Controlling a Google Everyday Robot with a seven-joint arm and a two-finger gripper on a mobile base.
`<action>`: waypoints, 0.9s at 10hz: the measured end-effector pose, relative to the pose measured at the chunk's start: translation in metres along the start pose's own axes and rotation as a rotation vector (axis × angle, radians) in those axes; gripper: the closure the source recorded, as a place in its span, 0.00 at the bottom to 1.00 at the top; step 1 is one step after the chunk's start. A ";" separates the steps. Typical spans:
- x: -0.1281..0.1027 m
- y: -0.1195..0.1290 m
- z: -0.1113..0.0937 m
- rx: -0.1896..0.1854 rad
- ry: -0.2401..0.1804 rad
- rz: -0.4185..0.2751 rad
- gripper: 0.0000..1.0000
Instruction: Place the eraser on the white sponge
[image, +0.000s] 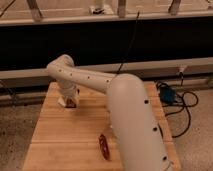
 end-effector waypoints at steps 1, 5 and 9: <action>0.002 -0.005 0.000 0.001 -0.001 -0.017 1.00; 0.002 -0.014 0.001 -0.001 0.006 -0.053 1.00; 0.000 -0.037 0.002 0.011 0.019 -0.108 1.00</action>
